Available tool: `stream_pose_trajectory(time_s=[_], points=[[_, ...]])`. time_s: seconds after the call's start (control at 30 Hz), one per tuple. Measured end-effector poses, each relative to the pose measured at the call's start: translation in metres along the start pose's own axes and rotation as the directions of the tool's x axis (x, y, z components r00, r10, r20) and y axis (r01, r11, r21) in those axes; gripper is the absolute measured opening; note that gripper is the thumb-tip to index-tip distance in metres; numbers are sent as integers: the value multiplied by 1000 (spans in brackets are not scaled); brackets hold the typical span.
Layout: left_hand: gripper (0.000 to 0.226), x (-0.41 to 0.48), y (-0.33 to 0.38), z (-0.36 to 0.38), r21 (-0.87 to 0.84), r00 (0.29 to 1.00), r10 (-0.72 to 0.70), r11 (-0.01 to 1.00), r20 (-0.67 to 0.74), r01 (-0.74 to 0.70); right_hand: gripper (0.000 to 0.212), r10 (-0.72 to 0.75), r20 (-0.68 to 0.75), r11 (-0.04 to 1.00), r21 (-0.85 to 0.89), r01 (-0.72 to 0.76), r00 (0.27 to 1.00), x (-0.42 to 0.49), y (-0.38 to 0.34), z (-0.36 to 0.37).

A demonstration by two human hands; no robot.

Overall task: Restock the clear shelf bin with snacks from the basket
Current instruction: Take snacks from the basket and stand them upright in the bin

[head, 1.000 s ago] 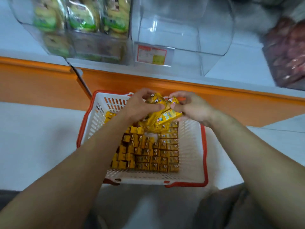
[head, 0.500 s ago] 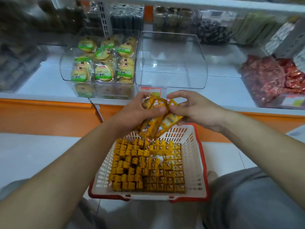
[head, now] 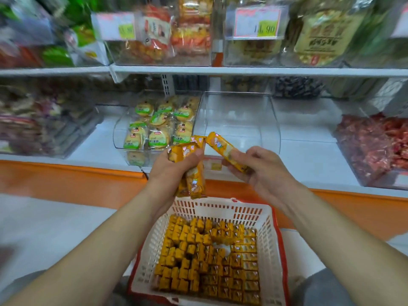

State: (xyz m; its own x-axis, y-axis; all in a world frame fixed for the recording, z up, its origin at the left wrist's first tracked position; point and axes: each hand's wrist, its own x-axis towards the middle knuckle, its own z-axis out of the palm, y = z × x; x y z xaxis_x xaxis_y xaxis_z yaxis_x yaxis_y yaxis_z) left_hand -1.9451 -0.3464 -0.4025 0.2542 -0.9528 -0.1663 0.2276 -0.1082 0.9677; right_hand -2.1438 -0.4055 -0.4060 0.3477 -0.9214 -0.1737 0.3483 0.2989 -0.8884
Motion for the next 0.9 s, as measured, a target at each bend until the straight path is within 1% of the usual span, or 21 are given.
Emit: stream_pose_trajectory(time_s=[0.03,0.1,0.13,0.2,0.3,0.4,0.47,0.53,0.57,0.6,0.73,0.83,0.9], points=[[71,3,1,1,7,1000,6,1000,-14,-6,40,19,18,999,-32,-18,1000,0,6,9],[63,9,1,1,48,999,35,998,-6,-35,46,9,30,980,-201,-3,1000,2,17,24],[55,14,1,1,81,999,53,995,0,-53,43,-6,43,965,-263,17,999,4,20,29],[43,23,2,0,159,996,86,984,-13,-83,36,-14,77,949,-312,37,997,8,23,35],[39,40,6,-7,284,993,118,952,13,-117,28,-62,42,891,-447,75,997,21,20,34],[43,57,8,-19,389,988,149,909,30,-149,28,-160,-37,818,-565,111,986,52,10,29],[45,68,8,-27,407,984,180,898,3,-166,24,-165,-64,805,-585,97,984,82,3,24],[46,79,11,-35,442,975,220,875,-5,-195,13,-157,-79,772,-631,73,984,121,-1,18],[48,83,13,-39,460,971,239,864,-13,-206,12,-164,-94,748,-661,62,982,142,-1,16],[50,87,14,-44,470,966,256,856,-25,-215,16,-172,-106,725,-687,53,979,164,-1,14],[60,100,16,-58,483,954,296,841,-35,-243,23,-198,-155,648,-762,11,968,249,8,9],[62,110,10,-62,464,951,307,849,-44,-253,19,-256,-156,540,-842,7,954,298,10,11],[60,116,3,-64,442,956,289,864,-44,-240,19,-274,-176,493,-870,-19,945,320,12,11]])
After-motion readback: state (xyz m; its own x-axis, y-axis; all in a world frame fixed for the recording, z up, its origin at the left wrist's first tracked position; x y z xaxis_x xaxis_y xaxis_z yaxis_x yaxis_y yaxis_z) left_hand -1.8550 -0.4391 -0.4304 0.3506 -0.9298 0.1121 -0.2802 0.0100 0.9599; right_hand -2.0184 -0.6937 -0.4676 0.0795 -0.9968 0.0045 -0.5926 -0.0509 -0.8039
